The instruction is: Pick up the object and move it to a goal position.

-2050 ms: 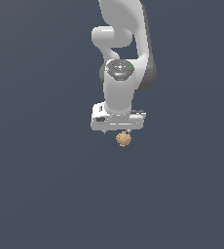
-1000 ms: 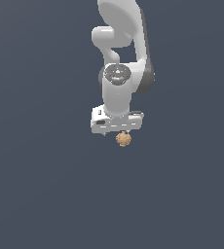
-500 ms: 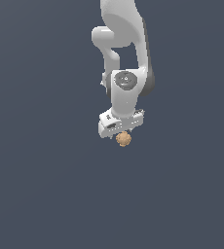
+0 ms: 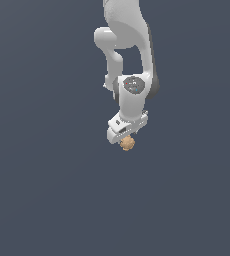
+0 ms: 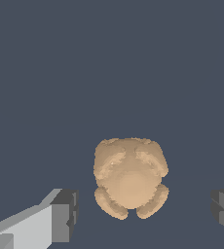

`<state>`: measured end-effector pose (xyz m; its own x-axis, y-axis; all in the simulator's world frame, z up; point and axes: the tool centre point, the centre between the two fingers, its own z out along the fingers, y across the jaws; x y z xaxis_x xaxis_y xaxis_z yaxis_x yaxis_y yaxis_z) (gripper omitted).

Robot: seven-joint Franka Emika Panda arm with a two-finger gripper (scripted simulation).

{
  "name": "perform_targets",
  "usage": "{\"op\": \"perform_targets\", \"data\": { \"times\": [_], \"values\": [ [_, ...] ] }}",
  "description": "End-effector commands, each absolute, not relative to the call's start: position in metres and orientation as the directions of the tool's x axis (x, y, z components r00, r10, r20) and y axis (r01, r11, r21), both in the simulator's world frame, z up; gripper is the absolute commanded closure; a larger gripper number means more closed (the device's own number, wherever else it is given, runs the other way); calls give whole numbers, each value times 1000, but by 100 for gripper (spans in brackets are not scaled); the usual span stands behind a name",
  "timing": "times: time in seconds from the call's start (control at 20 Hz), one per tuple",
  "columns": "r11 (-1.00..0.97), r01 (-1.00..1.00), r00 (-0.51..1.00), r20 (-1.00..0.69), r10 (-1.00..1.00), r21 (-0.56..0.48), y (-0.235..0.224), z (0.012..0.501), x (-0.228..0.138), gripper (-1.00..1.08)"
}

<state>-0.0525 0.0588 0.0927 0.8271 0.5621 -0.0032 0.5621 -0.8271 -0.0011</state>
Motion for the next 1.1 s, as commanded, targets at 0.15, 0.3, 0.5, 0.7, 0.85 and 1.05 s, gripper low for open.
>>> {"op": "perform_targets", "data": {
  "times": [0.15, 0.3, 0.5, 0.7, 0.85, 1.05],
  "values": [
    [-807, 590, 807, 0, 590, 0, 62, 89, -56, -92],
    [-811, 586, 811, -1, 586, 0, 61, 89, -55, -92],
    [-810, 586, 810, -1, 586, 0, 61, 78, -56, -92],
    [-808, 589, 808, 0, 589, 0, 62, 58, -57, -92],
    [-807, 590, 807, 0, 590, 0, 62, 46, -57, -92],
    [-807, 591, 807, 0, 591, 0, 62, 40, -56, -92]
  ]
}}
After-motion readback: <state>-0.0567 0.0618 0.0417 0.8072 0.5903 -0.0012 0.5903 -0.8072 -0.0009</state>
